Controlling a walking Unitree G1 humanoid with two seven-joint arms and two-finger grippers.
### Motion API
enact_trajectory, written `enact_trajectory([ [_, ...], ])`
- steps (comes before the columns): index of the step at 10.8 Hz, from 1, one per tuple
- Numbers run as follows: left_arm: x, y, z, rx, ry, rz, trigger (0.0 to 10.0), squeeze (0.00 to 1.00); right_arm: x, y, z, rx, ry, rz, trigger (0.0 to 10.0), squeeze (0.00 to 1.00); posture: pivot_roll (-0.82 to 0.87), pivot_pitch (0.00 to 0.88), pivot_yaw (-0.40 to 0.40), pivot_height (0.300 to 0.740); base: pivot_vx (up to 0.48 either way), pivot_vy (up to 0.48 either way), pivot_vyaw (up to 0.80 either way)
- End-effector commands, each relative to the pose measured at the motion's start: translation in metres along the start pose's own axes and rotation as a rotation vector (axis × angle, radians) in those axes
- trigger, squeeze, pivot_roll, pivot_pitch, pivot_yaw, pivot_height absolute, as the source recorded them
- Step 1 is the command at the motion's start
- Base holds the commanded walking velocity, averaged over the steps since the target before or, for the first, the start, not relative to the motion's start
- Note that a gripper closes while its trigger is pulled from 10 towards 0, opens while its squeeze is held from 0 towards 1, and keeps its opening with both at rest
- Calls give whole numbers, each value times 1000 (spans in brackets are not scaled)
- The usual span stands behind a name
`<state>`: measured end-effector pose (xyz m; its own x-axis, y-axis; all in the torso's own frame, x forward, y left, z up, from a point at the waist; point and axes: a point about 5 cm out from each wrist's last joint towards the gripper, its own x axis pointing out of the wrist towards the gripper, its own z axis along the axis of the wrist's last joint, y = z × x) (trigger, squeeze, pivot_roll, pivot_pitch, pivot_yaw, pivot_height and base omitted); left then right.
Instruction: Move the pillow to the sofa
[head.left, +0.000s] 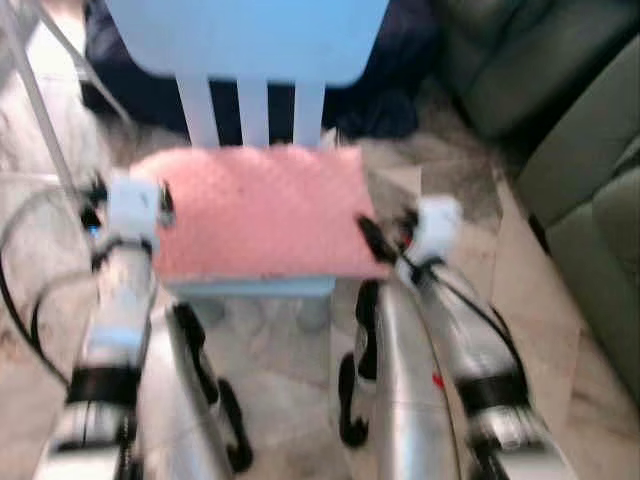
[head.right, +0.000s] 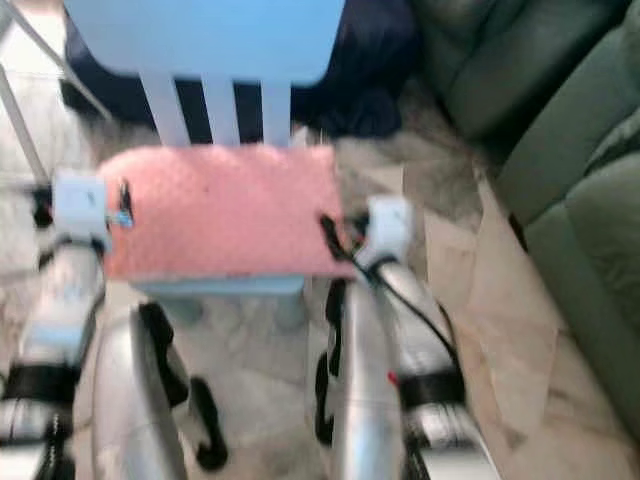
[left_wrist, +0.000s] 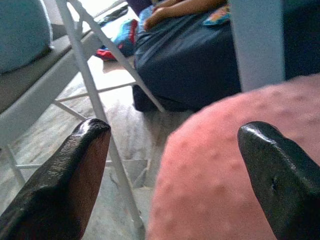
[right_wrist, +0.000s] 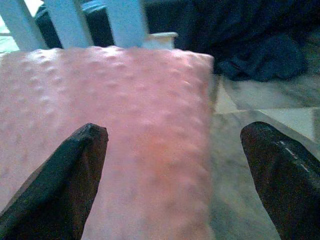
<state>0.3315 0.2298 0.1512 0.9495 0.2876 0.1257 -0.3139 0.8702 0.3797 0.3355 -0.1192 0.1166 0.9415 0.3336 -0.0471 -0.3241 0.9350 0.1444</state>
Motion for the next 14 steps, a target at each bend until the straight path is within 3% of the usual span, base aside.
enact_trajectory([
  [1,2,4,-5,0,20,24,10000,675,3,2,-9,3,35,10,10000,1000,-15,365,-81,460,0,0,0],
  [2,7,5,-2,5,13,38,10000,0,11,11,-11,24,62,59,10000,24,-15,368,-83,460,0,0,0],
  [4,15,1,-14,-11,78,29,10000,0,26,25,-13,83,90,88,10000,0,-12,374,-90,460,0,0,0],
  [5,15,-9,-24,-68,134,-24,10000,0,31,28,-19,142,142,75,10000,0,-10,377,-94,460,0,0,0],
  [6,14,-17,-30,-112,166,-56,10000,0,34,33,-19,126,143,97,10000,0,-9,378,-96,460,0,0,0],
  [8,9,-37,-48,-141,258,-135,10000,0,40,43,-30,200,222,92,10000,0,-13,384,-105,460,0,0,0],
  [9,7,-46,-52,-143,273,-182,6196,0,41,47,-35,278,258,88,7804,0,-17,381,-105,460,0,0,0],
  [10,5,-52,-56,-174,300,-234,0,0,44,52,-34,307,263,111,0,0,-16,375,-107,460,0,0,0],
  [14,-9,-68,-73,-186,395,-347,0,0,42,55,-44,253,333,124,0,0,-16,342,-120,460,0,0,0],
])
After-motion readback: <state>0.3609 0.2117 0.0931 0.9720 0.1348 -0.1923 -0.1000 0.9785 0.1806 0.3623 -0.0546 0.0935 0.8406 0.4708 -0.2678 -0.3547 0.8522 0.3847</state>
